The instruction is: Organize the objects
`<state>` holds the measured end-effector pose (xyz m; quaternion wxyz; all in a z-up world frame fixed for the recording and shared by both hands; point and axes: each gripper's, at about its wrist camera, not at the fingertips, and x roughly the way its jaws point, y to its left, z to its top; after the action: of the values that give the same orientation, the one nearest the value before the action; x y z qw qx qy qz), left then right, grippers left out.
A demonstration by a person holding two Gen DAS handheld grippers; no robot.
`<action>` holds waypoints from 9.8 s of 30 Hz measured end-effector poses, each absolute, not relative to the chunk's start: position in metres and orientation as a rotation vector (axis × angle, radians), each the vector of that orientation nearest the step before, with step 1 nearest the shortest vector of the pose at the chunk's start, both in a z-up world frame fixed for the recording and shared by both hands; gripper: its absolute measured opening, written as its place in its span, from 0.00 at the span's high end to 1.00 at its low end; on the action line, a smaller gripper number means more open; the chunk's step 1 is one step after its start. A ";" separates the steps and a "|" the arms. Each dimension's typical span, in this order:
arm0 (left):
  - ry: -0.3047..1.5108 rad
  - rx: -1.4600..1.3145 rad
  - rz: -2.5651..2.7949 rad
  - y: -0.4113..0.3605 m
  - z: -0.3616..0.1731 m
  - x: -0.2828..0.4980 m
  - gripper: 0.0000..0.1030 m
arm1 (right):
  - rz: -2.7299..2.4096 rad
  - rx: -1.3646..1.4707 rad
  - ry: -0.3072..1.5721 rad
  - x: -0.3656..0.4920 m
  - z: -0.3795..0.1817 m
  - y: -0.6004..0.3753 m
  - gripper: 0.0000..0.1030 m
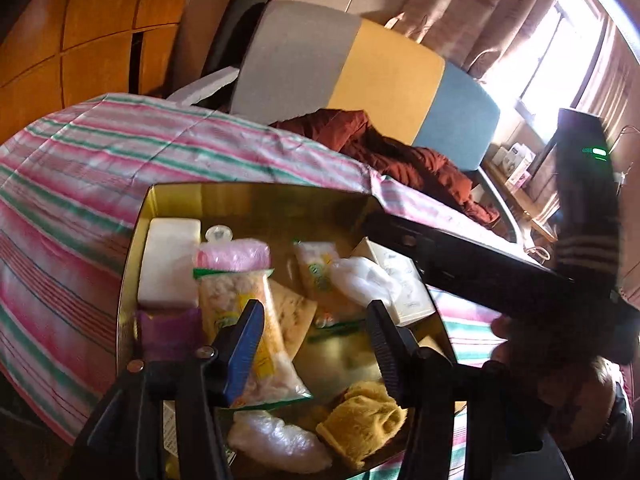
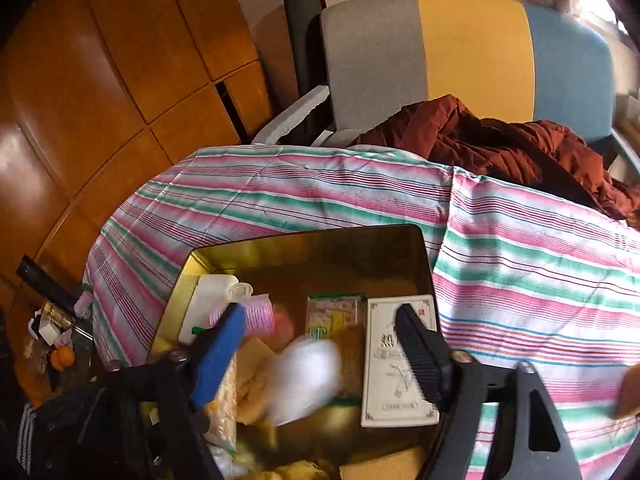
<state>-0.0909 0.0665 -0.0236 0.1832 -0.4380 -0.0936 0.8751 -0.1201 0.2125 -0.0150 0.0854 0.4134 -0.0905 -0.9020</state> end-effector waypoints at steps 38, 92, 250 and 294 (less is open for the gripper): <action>-0.095 -1.075 2.835 0.038 -0.002 -0.024 0.39 | -2.800 1.155 -0.104 -0.011 -0.023 0.207 0.05; 0.367 -0.984 2.327 0.247 0.008 -0.014 0.28 | -3.227 1.143 -1.396 0.090 -0.032 0.600 0.01; 0.335 -1.029 2.076 0.311 -0.041 0.023 0.69 | -3.012 1.474 -0.760 0.009 -0.073 0.538 0.46; -0.097 -1.178 2.586 0.045 -0.029 -0.053 0.49 | -2.594 1.166 -0.343 -0.096 -0.015 0.218 0.45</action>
<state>-0.0526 0.0446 -0.0286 0.1489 -0.4096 -0.0339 0.8994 -0.0962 0.2182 -0.0148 0.1379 0.4030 -0.1185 -0.8969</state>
